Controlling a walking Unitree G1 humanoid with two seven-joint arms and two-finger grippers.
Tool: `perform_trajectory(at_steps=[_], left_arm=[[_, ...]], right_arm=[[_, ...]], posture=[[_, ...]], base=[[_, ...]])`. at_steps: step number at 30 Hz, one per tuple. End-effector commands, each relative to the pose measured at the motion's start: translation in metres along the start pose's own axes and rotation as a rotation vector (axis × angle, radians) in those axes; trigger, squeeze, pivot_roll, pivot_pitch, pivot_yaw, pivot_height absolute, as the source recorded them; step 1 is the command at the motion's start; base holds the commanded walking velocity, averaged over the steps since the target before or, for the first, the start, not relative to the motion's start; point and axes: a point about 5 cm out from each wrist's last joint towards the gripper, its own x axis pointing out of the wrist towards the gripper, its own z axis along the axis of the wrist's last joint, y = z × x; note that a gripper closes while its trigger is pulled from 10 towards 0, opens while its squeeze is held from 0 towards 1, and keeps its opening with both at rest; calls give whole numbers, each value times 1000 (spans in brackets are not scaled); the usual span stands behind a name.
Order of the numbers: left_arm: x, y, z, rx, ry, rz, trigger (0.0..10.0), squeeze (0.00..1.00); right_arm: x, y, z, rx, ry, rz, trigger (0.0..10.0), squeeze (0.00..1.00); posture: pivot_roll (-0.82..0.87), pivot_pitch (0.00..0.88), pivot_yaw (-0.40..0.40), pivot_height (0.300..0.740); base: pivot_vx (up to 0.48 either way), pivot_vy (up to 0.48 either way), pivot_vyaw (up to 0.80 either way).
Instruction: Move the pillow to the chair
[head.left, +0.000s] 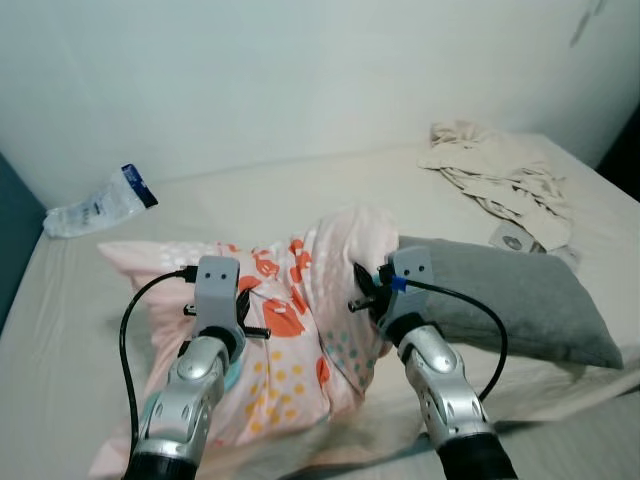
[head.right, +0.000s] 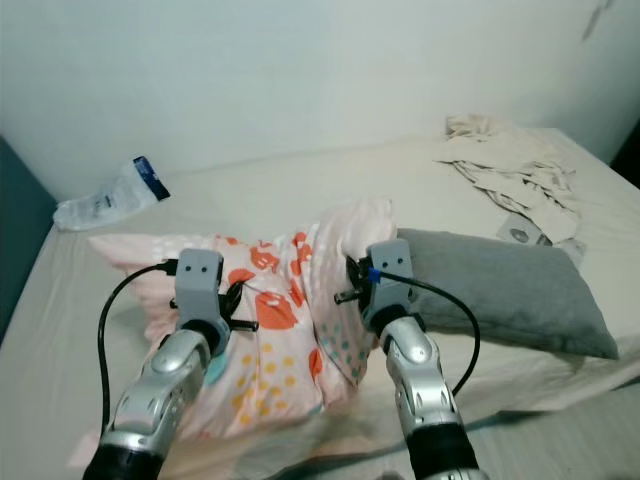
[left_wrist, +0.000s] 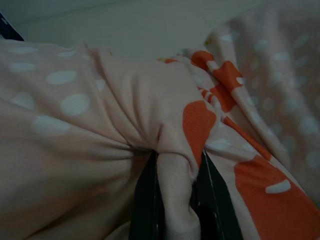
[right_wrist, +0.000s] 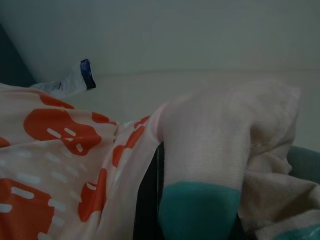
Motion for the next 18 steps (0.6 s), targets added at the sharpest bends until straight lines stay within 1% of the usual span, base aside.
perform_trajectory(at_steps=[1,3,7,11,14,17,18], left_arm=[[-1,-8,11,1,-57,-58,10000,0],[-2,-8,10,-7,-47,-66,10000,0],[-2,-8,11,-15,-46,-68,10000,0],[-2,-9,9,9,-24,-105,10000,0],[-3,-11,7,-17,-14,-119,10000,0],[-2,-10,5,1,-15,-89,10000,0],[-2,-9,4,-7,-12,-73,10000,0]], right_arm=[[3,11,5,-4,-15,59,10000,0],[4,10,5,17,-16,50,10000,0],[4,11,7,6,-18,55,10000,0],[3,12,5,9,-14,53,10000,0],[2,12,3,12,-7,51,10000,0],[2,13,2,14,0,54,10000,0],[2,14,1,16,7,56,10000,0]], posture=[[35,91,9,727],[38,95,9,737],[38,97,12,740],[40,97,13,740],[40,95,14,740],[42,95,14,740],[42,94,15,740]], base=[[0,0,0],[0,0,0],[0,0,0],[0,0,0],[0,0,0],[0,0,0],[0,0,0]])
